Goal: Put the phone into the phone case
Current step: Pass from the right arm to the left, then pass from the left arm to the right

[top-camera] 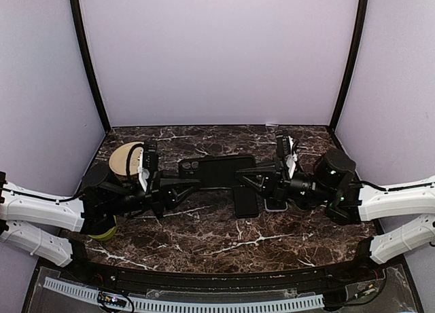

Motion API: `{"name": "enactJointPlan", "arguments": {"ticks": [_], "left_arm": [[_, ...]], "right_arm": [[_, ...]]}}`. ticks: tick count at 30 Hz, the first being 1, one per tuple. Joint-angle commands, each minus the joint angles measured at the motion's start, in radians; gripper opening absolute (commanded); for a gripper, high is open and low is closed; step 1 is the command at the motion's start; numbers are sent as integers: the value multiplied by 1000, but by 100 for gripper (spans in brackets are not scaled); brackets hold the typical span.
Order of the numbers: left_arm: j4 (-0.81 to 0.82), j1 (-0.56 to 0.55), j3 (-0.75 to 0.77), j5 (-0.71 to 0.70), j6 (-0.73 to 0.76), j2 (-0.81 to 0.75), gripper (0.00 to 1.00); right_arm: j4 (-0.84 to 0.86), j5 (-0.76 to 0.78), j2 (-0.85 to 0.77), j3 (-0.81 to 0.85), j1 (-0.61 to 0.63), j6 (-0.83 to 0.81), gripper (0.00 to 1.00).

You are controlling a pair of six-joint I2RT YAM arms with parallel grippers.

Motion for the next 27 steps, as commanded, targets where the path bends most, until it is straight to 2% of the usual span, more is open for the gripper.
{"name": "enactJointPlan", "arguments": {"ticks": [1, 2, 3, 4, 5, 6, 9, 12, 15, 18, 22, 27], "left_arm": [[23, -3, -6, -20, -1, -19, 1], [17, -3, -4, -22, 2, -21, 0], [3, -3, -2, -27, 14, -25, 0], [-26, -3, 2, -31, 24, -27, 0], [-49, -3, 15, -39, 45, -31, 0], [-107, -3, 25, -54, 59, -31, 0], [-286, -3, 112, -78, 165, -27, 0], [-552, -3, 236, -38, 295, 6, 0], [-736, -3, 326, 40, 383, 49, 0], [-847, -3, 388, 103, 411, 98, 0], [-854, -3, 391, 152, 408, 114, 0], [-816, -4, 370, 181, 404, 98, 0]], "right_arm": [[-44, -31, -2, 53, 11, -42, 0], [-80, -35, -7, 62, 10, -55, 0], [-138, -43, -12, 78, 10, -74, 6], [-209, -49, -18, 111, 9, -100, 21], [-309, -47, -24, 141, 9, -135, 44], [-417, -42, -33, 180, 7, -175, 56], [-815, 17, -46, 306, 6, -300, 75], [-1138, 102, -41, 437, 5, -403, 85], [-1359, 154, -32, 552, 4, -507, 88], [-1466, 155, -8, 647, 4, -564, 88], [-1529, 104, 59, 747, 6, -622, 81], [-1533, 21, 133, 784, 6, -676, 71]]}}
